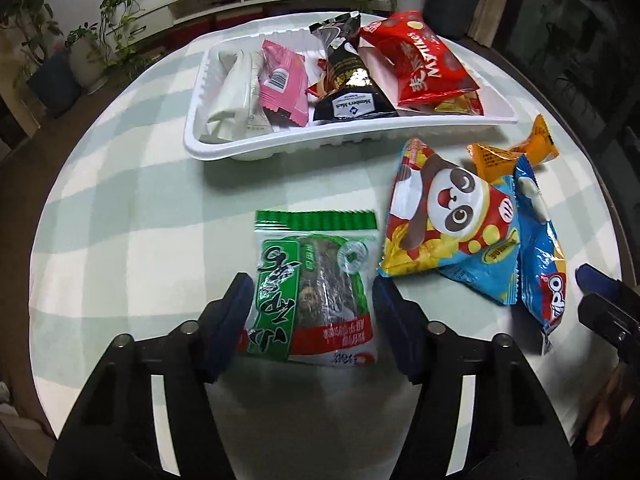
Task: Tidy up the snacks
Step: 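Grasp the green packet with the left tool while the right tool grasps the blue Tipo cake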
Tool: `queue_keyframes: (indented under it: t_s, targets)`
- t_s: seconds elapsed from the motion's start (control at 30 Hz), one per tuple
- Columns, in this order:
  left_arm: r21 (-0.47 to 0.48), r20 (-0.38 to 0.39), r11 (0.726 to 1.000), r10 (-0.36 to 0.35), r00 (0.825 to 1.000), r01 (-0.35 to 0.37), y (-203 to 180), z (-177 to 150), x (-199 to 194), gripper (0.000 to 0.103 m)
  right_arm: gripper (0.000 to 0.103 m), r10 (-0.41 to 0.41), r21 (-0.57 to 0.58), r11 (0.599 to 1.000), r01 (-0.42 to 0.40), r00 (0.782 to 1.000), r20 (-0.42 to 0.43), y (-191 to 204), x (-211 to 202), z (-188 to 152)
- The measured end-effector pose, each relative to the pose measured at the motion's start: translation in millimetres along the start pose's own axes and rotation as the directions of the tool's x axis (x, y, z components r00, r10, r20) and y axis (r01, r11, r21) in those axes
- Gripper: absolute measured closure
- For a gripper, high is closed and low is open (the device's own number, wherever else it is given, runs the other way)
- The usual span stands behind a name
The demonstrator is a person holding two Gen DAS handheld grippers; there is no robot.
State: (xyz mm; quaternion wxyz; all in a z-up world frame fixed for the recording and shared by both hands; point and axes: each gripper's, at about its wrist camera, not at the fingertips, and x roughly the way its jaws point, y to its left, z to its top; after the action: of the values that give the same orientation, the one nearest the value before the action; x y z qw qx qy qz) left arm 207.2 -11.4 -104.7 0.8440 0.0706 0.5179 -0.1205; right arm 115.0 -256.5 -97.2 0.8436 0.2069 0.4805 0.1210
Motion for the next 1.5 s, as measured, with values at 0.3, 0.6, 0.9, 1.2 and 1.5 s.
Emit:
queue_keyframes:
  t_s: [0.3, 0.6, 0.9, 1.2, 1.5]
  targets:
    - [0.014, 0.022, 0.999, -0.039, 0.999, 0.039, 2, -3, -7, 0.067, 0.009, -0.024, -0.029, 0.999, 0.024, 1.0, 0.005, 3, 2, -1]
    - [-0.01, 0.054, 0.994, -0.111, 0.992, 0.112, 11, -30, -25, 0.071, 0.013, 0.009, -0.029, 1.0, -0.01, 0.999, -0.034, 15, 6, 3]
    - [-0.028, 0.076, 0.986, -0.16, 0.984, 0.163, 12, -57, -39, 0.071, 0.021, -0.089, -0.107, 0.991, 0.078, 0.991, -0.105, 46, 33, 25]
    - [-0.032, 0.079, 0.982, -0.184, 0.98, 0.187, 14, -62, -41, 0.071, 0.054, -0.171, -0.176, 0.973, 0.146, 0.976, -0.138, 40, 38, 22]
    - [-0.015, 0.068, 0.982, -0.186, 0.98, 0.187, 9, -61, -41, 0.071, 0.054, -0.305, -0.331, 0.911, 0.245, 0.941, -0.144, 51, 40, 14]
